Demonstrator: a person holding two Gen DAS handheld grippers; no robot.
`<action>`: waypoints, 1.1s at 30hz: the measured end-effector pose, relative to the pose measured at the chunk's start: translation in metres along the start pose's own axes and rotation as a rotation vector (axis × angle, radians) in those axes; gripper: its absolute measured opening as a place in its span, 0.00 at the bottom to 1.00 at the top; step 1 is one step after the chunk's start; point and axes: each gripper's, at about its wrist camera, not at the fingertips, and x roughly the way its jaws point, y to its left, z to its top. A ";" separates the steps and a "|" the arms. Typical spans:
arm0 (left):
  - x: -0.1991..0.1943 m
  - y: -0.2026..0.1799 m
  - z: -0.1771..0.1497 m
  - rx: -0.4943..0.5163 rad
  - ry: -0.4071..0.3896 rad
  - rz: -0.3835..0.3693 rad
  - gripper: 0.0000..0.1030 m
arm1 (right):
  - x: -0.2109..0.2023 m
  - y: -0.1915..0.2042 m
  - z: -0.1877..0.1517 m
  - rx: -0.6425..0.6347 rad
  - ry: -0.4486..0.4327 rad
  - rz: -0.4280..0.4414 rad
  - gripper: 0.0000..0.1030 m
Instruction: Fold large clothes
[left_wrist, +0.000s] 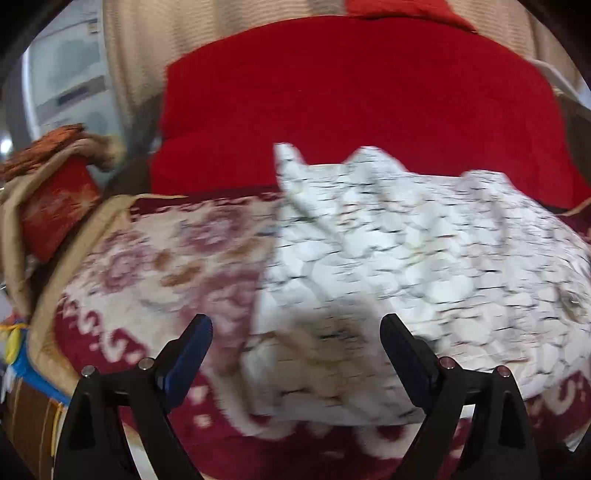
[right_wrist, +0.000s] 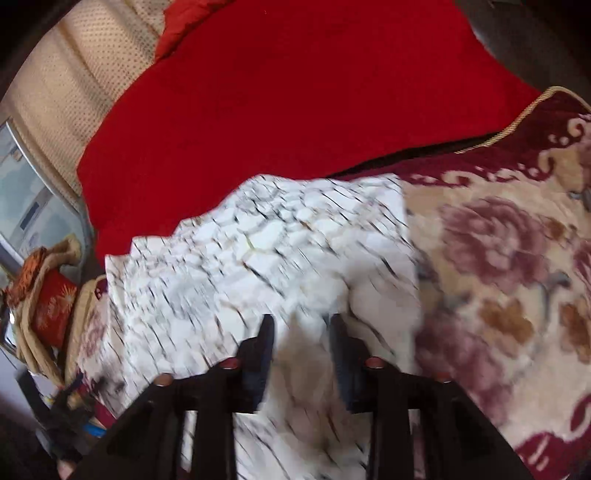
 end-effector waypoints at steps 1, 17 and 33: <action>0.005 0.004 -0.003 -0.008 0.020 0.010 0.90 | 0.001 -0.007 -0.009 -0.001 0.004 0.017 0.42; 0.023 0.037 -0.010 -0.147 0.127 0.010 0.90 | -0.051 -0.010 -0.041 -0.008 -0.059 0.079 0.49; -0.005 0.041 -0.008 -0.184 0.091 -0.007 0.90 | -0.063 -0.020 -0.049 0.071 -0.114 0.104 0.57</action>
